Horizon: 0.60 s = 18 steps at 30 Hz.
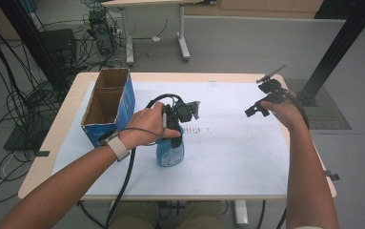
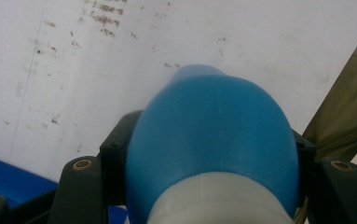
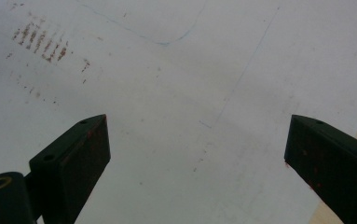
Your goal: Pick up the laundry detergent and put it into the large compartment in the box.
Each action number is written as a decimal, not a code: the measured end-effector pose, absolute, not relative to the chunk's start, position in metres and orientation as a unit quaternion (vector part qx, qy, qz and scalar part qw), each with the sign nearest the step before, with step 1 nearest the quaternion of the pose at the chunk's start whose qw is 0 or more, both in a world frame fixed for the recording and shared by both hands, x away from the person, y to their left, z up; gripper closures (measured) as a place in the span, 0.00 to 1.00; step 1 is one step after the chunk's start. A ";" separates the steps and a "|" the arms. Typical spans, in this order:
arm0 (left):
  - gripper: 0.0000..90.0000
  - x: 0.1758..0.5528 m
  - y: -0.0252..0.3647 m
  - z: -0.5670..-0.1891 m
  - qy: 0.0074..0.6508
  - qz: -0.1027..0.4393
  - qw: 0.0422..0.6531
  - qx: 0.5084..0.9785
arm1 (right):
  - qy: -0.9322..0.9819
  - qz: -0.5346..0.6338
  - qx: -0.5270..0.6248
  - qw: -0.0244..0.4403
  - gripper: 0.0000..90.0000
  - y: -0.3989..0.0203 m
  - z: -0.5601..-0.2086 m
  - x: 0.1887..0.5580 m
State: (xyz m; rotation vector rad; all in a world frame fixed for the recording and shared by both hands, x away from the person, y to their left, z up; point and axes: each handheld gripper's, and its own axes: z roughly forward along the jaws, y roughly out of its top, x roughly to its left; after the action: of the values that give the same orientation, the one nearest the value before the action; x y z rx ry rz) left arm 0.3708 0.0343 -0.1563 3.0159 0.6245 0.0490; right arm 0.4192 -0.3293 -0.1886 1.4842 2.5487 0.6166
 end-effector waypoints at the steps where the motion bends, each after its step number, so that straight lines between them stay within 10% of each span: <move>1: 0.42 0.371 0.034 -0.156 0.201 0.016 0.029 0.979 | 0.844 0.204 0.492 0.064 0.07 -0.329 -0.189 0.419; 18: 0.42 0.371 0.033 -0.156 0.205 0.015 0.029 0.978 | 0.844 0.203 0.492 0.064 0.07 -0.329 -0.189 0.420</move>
State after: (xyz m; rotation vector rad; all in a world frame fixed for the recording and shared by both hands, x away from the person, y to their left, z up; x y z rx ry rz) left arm 0.3712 0.0334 -0.1563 3.0181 0.6338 0.0477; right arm 0.4199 -0.3293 -0.1888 1.4845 2.5505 0.6140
